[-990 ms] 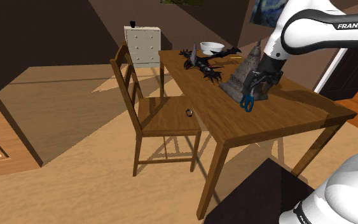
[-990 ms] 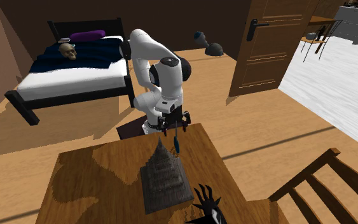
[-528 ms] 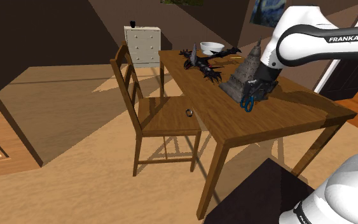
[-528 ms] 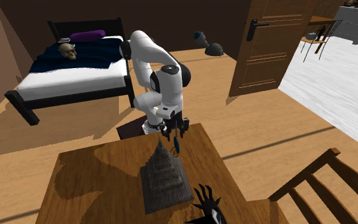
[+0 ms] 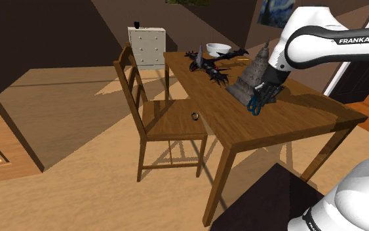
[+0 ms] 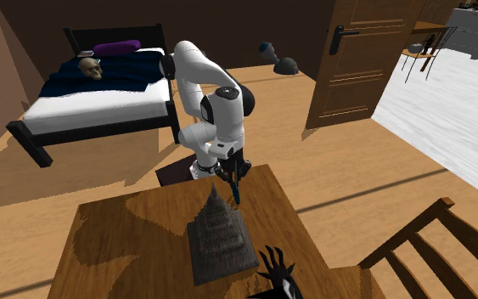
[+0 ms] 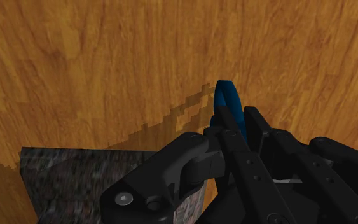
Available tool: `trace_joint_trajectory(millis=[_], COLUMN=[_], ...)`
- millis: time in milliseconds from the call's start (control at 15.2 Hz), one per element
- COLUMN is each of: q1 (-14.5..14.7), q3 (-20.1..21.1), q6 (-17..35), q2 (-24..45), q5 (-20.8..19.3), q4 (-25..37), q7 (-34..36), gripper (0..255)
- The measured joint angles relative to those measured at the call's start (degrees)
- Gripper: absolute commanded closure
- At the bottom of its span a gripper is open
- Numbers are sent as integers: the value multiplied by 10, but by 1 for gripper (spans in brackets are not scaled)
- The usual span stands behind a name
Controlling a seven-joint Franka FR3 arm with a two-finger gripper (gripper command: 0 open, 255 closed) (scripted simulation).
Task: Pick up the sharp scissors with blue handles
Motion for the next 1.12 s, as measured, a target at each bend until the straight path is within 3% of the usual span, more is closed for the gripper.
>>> trace_joint_trajectory(millis=[1122], q1=[2], q3=[3], q6=[-111], q2=[6], q5=[4], q4=[116], q7=[-4], gripper=[255])
